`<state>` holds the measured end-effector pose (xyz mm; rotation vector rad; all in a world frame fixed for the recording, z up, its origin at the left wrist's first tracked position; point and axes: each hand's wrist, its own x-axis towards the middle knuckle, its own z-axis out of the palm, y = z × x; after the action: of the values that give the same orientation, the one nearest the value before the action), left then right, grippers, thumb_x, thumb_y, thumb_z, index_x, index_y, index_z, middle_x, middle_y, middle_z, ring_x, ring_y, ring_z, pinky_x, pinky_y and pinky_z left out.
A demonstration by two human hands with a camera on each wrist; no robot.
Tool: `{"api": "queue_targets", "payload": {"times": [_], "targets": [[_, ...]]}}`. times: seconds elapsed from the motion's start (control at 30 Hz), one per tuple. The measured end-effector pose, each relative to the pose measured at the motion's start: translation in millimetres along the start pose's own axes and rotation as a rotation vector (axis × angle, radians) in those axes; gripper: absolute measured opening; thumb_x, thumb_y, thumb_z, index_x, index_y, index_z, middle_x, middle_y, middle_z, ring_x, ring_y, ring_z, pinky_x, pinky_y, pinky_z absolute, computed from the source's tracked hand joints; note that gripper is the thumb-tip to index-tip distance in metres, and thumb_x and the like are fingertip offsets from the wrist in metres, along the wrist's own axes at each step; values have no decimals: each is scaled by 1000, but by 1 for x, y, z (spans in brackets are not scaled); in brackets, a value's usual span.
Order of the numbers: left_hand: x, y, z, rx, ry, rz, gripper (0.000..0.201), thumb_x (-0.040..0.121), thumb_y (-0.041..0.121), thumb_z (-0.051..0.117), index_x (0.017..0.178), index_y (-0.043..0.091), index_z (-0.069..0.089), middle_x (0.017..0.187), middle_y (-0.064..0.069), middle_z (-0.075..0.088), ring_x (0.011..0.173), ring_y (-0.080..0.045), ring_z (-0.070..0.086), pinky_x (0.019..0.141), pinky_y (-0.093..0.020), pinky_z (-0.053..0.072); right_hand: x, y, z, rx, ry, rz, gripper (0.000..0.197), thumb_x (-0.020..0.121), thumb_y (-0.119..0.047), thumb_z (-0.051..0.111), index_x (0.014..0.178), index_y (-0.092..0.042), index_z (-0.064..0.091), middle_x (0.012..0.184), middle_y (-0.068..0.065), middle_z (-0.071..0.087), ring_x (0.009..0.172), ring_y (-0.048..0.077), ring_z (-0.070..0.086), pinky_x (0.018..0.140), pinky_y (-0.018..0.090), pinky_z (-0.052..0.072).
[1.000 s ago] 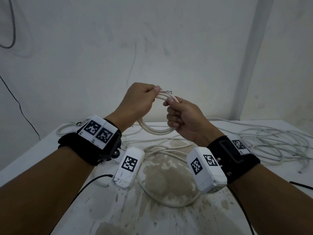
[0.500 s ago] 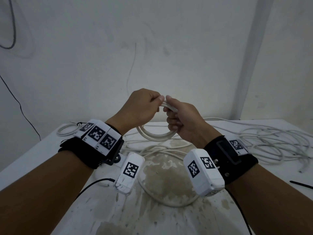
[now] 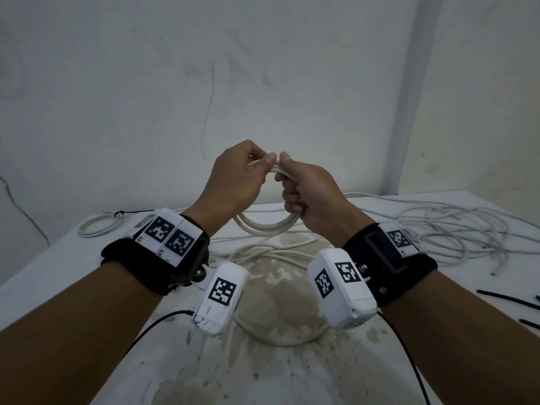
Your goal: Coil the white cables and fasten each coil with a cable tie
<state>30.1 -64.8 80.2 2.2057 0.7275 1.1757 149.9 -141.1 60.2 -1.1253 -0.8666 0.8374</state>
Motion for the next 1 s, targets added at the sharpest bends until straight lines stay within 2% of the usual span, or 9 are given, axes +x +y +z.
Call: {"api": "queue_targets", "payload": {"times": [0.13,0.3,0.43,0.53,0.7,0.77,0.83,0.9,1.0], "targets": [[-1,8,18,-45,-38,-31,24,98,34,57,89,13,66,69,6,69,48,5,49,58,-25,36,-7,-1,-18,-3,45,8,37,99,-37,56,75,-10,57,52,-4,28,41,10,23,41,23,23],[-2,26,43,-126,-89,-13,23,95,27,64,85,7,67,69,0,68,44,3,49,47,-14,35,-21,-1,-47,-8,83,15,38,100,-41,54,76,-11,57,52,-5,30,42,10,25,43,24,26],[-7,35,67,-154,-107,-4,21,94,27,65,84,9,69,67,1,67,53,3,53,59,-20,39,-33,-1,-74,-32,106,26,43,101,-44,51,78,-9,62,50,-6,31,42,11,27,48,26,33],[-13,44,87,-171,-139,-5,19,94,27,65,85,10,69,68,1,68,53,3,53,59,-22,39,-43,2,-97,-19,133,36,46,101,-46,50,79,-8,65,52,-4,32,45,12,29,50,27,37],[-25,61,124,-231,-185,-17,15,93,22,67,92,7,69,67,1,68,56,3,61,57,-8,41,-65,8,-131,7,171,35,41,101,-43,50,79,-10,61,50,-6,31,42,10,29,48,26,34],[-30,67,137,-248,-209,-15,14,92,23,68,89,9,69,66,0,68,62,-3,65,67,-16,46,-74,10,-143,14,188,41,40,101,-42,51,80,-10,60,51,-6,30,43,10,28,47,25,33],[-33,72,147,-256,-238,-15,14,92,23,68,85,11,68,65,0,68,63,-7,65,70,-24,46,-80,10,-156,15,195,45,40,101,-41,52,81,-9,61,53,-3,31,45,11,29,48,25,35],[-35,77,156,-264,-257,-14,13,92,22,68,82,12,68,62,2,68,61,-7,64,68,-25,45,-84,10,-167,6,213,56,45,101,-44,50,80,-8,65,55,0,40,47,14,38,50,28,41],[-37,87,169,-240,-270,-7,14,91,23,69,82,12,68,63,1,67,59,-6,60,64,-26,43,-88,8,-185,-110,310,86,61,102,-54,38,80,-7,70,62,5,62,52,19,59,58,31,55]]}}
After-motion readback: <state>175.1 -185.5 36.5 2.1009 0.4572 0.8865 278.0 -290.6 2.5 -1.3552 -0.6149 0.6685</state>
